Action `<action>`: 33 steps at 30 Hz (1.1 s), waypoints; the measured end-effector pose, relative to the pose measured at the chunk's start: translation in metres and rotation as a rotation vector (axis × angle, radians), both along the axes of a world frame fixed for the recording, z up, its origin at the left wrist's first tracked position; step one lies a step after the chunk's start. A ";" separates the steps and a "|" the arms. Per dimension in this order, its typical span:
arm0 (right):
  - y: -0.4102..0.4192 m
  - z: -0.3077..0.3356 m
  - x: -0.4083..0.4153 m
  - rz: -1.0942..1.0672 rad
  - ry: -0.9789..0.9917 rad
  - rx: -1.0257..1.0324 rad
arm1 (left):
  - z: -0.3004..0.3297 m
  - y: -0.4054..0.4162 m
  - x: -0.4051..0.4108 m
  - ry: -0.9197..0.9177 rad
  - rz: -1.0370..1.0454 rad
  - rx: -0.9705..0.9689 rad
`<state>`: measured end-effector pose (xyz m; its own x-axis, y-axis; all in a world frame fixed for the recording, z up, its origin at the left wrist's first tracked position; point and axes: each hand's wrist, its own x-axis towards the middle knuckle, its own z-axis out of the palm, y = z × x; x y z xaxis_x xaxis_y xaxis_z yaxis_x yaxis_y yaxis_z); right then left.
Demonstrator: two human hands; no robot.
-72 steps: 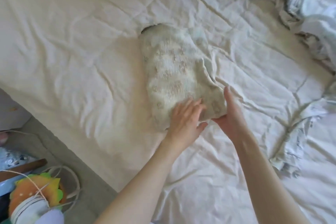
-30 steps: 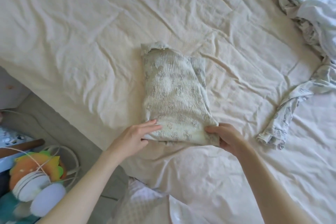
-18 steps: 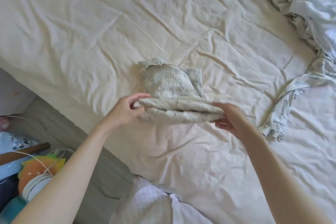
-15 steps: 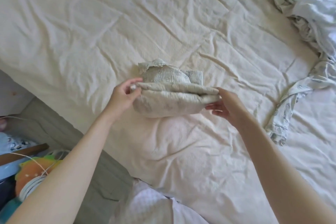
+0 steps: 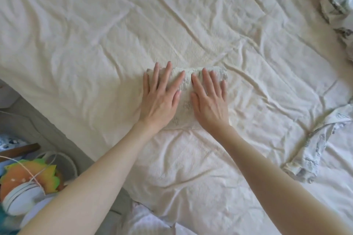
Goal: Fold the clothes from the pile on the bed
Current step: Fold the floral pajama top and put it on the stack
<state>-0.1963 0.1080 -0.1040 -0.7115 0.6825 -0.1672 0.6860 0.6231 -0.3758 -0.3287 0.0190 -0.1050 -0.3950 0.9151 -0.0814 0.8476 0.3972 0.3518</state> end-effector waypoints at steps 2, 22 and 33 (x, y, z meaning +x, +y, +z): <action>0.004 -0.019 -0.004 -0.004 -0.095 -0.054 | -0.016 0.007 -0.003 0.013 0.000 -0.098; 0.025 -0.026 0.000 -0.177 0.041 -0.497 | -0.026 0.012 -0.015 -0.223 0.033 -0.019; 0.071 -0.006 0.037 -0.903 0.041 -1.029 | -0.020 -0.021 -0.031 -1.037 0.956 -0.062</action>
<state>-0.1595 0.1790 -0.1101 -0.1061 0.4888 -0.8659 0.6782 -0.6013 -0.4225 -0.3599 -0.0016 -0.1246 -0.5891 0.3159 -0.7437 -0.3833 0.7011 0.6013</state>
